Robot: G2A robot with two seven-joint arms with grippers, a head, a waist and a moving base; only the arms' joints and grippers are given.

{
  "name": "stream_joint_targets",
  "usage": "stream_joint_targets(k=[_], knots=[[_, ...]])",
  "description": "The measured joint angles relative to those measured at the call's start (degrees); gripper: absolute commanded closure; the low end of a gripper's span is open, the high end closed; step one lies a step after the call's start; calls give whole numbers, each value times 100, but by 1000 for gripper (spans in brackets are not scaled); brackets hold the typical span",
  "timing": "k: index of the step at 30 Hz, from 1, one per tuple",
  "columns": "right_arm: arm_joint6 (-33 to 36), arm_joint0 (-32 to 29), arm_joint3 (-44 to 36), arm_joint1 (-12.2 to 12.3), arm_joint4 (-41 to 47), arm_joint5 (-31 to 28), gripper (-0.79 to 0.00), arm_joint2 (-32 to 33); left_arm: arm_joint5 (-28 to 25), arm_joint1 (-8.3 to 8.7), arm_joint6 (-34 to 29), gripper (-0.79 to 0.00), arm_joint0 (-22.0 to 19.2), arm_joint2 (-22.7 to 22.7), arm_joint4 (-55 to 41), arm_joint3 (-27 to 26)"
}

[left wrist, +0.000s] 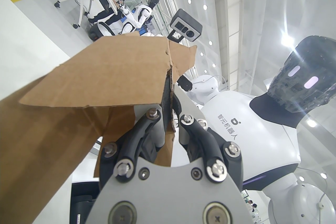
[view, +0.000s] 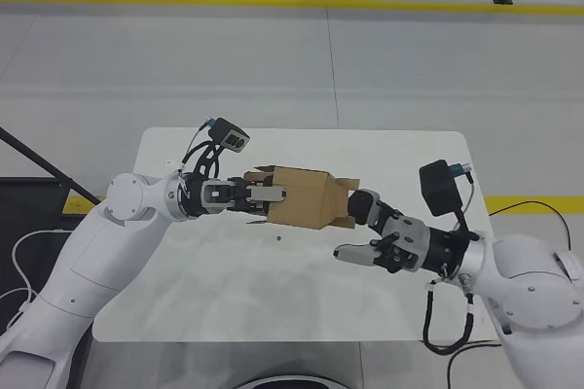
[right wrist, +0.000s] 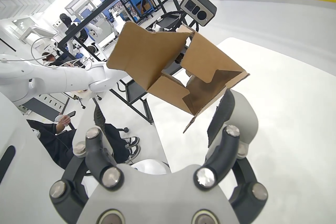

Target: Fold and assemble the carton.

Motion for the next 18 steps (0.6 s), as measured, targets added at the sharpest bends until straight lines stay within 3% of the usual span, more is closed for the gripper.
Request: stream_joint_targets(k=[18], knots=[[-147,230,-179,-5,-21,688,-785,-9,0,0,0,0,0,0,0,0]])
